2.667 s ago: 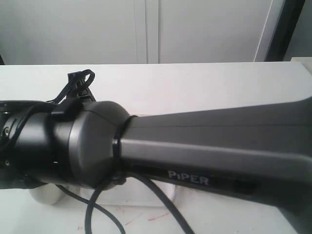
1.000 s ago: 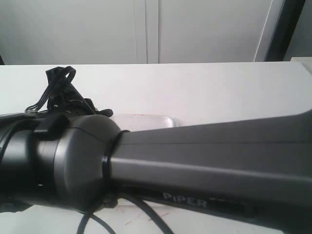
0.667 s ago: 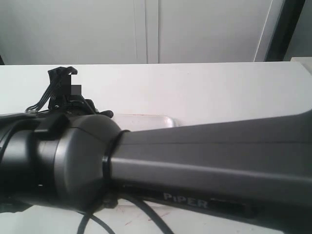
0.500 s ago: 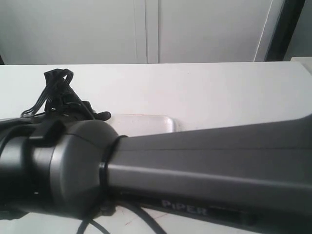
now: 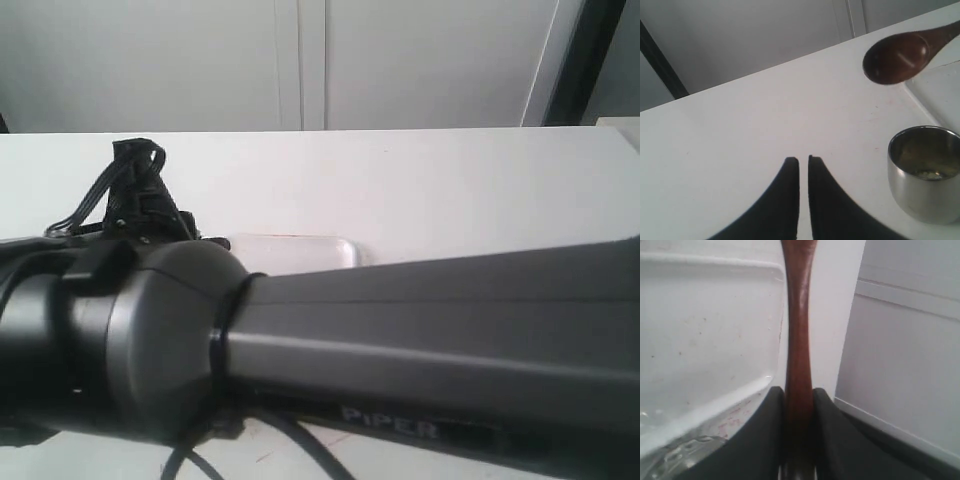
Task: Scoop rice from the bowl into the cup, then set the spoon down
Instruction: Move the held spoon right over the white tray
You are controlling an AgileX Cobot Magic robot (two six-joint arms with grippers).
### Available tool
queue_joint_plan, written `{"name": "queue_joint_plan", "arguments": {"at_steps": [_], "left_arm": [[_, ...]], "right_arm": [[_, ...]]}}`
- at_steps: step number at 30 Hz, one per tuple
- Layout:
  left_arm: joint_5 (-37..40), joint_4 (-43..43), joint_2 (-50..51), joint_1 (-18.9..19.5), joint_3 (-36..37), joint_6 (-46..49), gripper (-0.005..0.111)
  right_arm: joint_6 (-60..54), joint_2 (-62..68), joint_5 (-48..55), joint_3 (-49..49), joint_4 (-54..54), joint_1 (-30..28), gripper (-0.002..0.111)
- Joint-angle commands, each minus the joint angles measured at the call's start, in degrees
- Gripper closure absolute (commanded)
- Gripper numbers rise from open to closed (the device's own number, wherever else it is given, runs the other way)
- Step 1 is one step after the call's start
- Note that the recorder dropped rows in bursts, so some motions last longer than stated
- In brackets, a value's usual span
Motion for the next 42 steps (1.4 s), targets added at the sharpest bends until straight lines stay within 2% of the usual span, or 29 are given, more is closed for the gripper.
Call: {"name": "queue_joint_plan", "arguments": {"at_steps": [1, 8, 12, 19, 29, 32, 36, 42], "left_arm": [[-0.34, -0.64, -0.05, -0.16, -0.33, -0.08, 0.092], [-0.34, -0.64, -0.05, -0.16, -0.33, -0.08, 0.092], [-0.34, -0.64, -0.05, -0.16, -0.33, -0.08, 0.092], [-0.34, -0.64, -0.05, -0.16, -0.33, -0.08, 0.092], [-0.34, -0.64, -0.05, -0.16, -0.33, -0.08, 0.092], [-0.34, -0.64, -0.05, -0.16, -0.33, -0.08, 0.092], [-0.34, -0.64, -0.05, -0.16, -0.33, -0.08, 0.092], [-0.34, -0.64, -0.05, -0.16, -0.33, -0.08, 0.092]], "right_arm": [[9.99, -4.64, 0.34, 0.19, 5.98, -0.77, 0.108], [26.67, -12.59, 0.34, 0.91, 23.40, -8.17, 0.108], [35.15, -17.00, 0.34, 4.84, 29.19, -12.33, 0.108], [41.11, -20.01, 0.34, 14.48, 39.98, -14.86, 0.108], [45.80, -17.72, 0.34, 19.03, 46.37, -14.86, 0.108], [45.80, -16.75, -5.06, 19.03, 46.77, -14.86, 0.108], [45.59, -14.11, -10.19, 18.79, 49.41, -17.51, 0.108], [43.47, -8.91, -14.27, 17.05, 54.08, -24.87, 0.108]]}}
